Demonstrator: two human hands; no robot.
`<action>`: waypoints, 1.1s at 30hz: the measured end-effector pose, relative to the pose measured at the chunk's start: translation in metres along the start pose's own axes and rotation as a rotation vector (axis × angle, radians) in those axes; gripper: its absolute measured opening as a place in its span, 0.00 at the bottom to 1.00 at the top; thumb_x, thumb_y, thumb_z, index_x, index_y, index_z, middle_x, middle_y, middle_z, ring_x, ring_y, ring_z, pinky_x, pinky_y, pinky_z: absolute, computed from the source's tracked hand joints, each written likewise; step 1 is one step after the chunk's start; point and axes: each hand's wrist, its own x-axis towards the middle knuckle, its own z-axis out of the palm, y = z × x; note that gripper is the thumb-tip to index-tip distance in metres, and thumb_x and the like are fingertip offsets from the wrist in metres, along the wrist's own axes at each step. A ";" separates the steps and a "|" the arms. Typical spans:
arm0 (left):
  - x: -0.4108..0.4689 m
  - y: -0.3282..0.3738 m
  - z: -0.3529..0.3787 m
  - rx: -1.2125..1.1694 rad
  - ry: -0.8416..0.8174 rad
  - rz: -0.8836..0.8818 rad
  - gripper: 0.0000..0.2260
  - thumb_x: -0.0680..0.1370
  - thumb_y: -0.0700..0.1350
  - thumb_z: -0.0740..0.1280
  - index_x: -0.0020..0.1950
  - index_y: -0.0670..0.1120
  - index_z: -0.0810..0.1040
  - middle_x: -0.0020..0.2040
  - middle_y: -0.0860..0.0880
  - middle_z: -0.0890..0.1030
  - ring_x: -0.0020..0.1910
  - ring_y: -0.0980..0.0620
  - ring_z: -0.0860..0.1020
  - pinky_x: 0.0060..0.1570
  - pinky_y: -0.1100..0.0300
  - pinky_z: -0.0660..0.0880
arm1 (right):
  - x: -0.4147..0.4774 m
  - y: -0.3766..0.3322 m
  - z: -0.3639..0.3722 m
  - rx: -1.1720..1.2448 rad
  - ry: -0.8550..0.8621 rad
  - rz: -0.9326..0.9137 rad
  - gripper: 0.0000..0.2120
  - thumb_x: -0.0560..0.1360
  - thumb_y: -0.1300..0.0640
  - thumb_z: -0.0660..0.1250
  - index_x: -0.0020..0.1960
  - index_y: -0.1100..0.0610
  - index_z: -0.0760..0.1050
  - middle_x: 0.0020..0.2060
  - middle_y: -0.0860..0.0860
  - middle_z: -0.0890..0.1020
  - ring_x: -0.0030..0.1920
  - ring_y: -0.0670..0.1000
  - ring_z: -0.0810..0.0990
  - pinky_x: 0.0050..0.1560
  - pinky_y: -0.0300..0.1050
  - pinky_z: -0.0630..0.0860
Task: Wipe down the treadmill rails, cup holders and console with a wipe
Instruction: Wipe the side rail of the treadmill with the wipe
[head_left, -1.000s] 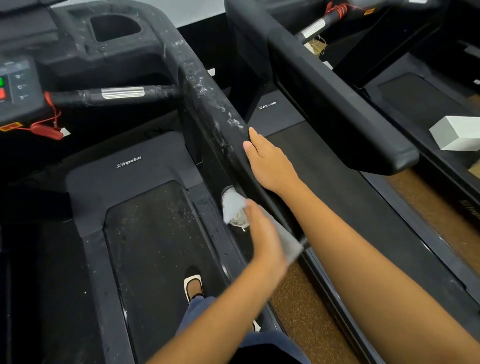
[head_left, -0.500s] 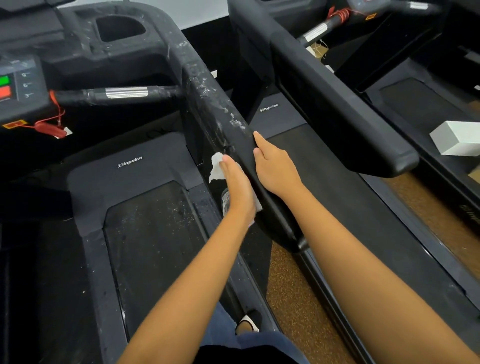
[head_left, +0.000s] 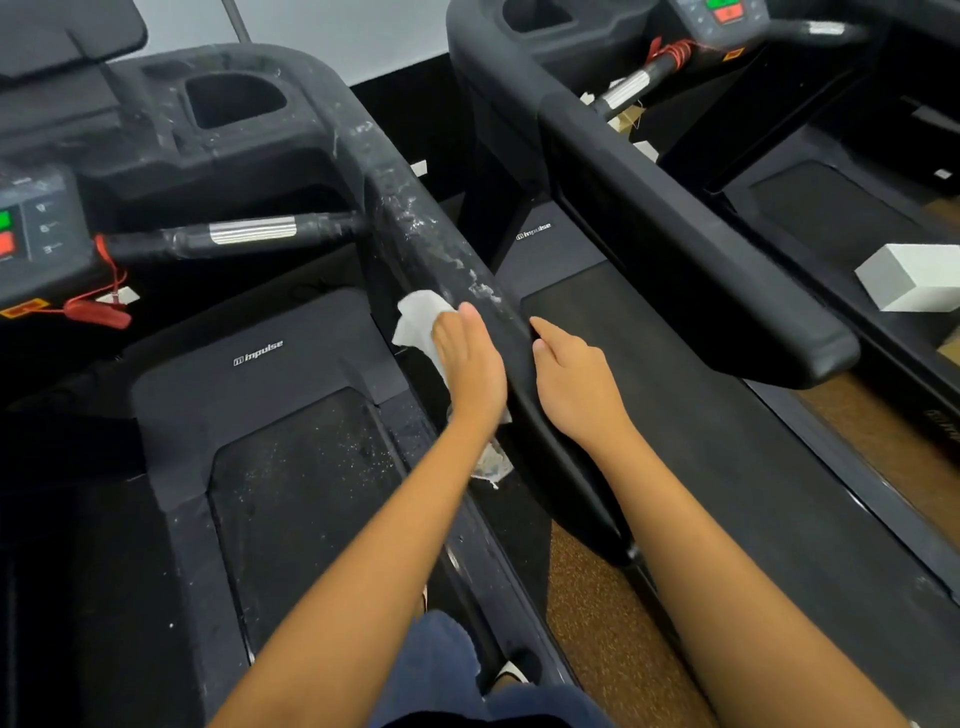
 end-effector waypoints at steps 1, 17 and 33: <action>0.007 0.000 0.001 0.041 0.007 0.028 0.12 0.81 0.52 0.49 0.38 0.51 0.55 0.39 0.54 0.60 0.42 0.52 0.63 0.53 0.44 0.69 | 0.000 -0.001 0.000 0.011 -0.002 0.012 0.19 0.83 0.54 0.50 0.71 0.53 0.68 0.55 0.49 0.79 0.57 0.51 0.76 0.57 0.46 0.71; 0.089 0.015 -0.034 1.003 -0.383 0.701 0.24 0.81 0.52 0.44 0.57 0.41 0.76 0.60 0.44 0.76 0.72 0.43 0.59 0.68 0.47 0.61 | 0.001 -0.002 -0.005 0.214 0.143 0.162 0.18 0.83 0.55 0.52 0.70 0.54 0.71 0.64 0.50 0.76 0.64 0.47 0.71 0.54 0.32 0.61; 0.099 0.042 -0.042 1.269 -0.615 0.861 0.14 0.72 0.40 0.41 0.37 0.47 0.65 0.44 0.40 0.71 0.53 0.38 0.68 0.56 0.41 0.62 | 0.000 -0.002 -0.006 0.231 0.221 0.203 0.17 0.83 0.56 0.53 0.66 0.54 0.74 0.56 0.53 0.80 0.52 0.47 0.76 0.51 0.37 0.68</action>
